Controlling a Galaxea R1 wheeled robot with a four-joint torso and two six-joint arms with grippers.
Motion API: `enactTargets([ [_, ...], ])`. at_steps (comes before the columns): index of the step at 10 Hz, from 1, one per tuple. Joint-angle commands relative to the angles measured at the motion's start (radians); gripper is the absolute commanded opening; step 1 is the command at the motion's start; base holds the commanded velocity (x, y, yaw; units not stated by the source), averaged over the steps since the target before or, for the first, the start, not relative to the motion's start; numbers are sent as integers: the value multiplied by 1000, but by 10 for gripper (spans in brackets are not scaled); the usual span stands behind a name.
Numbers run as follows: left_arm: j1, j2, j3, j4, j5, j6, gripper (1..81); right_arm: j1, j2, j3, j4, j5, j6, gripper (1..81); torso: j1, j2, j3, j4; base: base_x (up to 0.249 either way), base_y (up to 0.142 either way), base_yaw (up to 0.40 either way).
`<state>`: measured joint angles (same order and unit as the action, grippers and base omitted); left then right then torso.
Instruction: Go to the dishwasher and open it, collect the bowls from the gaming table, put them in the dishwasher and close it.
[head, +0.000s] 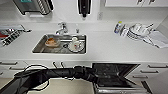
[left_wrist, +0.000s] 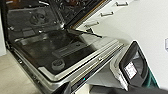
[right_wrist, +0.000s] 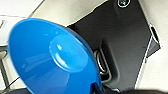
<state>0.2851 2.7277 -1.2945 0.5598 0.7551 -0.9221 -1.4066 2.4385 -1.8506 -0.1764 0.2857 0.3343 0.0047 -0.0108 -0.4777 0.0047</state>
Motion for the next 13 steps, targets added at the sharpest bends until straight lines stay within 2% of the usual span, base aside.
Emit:
enactTargets([
  [1,246,-366,357,181,10,17,811,88,-198,218,-8,-51,18,10,0,0,0,0,0,0,0],
  [3,418,-416,348,284,3,19,811,143,-264,274,-6,-53,54,10,0,0,0,0,0,0,0],
  [4,521,-416,322,372,3,19,811,177,-296,300,-5,-53,74,10,0,0,0,0,0,0,0],
  [5,601,-410,288,427,0,16,811,217,-313,317,-6,-60,94,10,0,0,0,0,0,0,0],
  [6,676,-394,198,480,-63,16,811,255,-332,341,-8,-68,121,10,0,0,0,0,0,0,0],
  [9,817,-365,-95,493,-343,19,811,358,-382,378,-8,-103,187,10,0,0,0,0,0,0,0],
  [13,949,-341,-348,496,-538,34,811,494,-467,421,-8,-135,265,10,0,0,0,0,0,0,0],
])
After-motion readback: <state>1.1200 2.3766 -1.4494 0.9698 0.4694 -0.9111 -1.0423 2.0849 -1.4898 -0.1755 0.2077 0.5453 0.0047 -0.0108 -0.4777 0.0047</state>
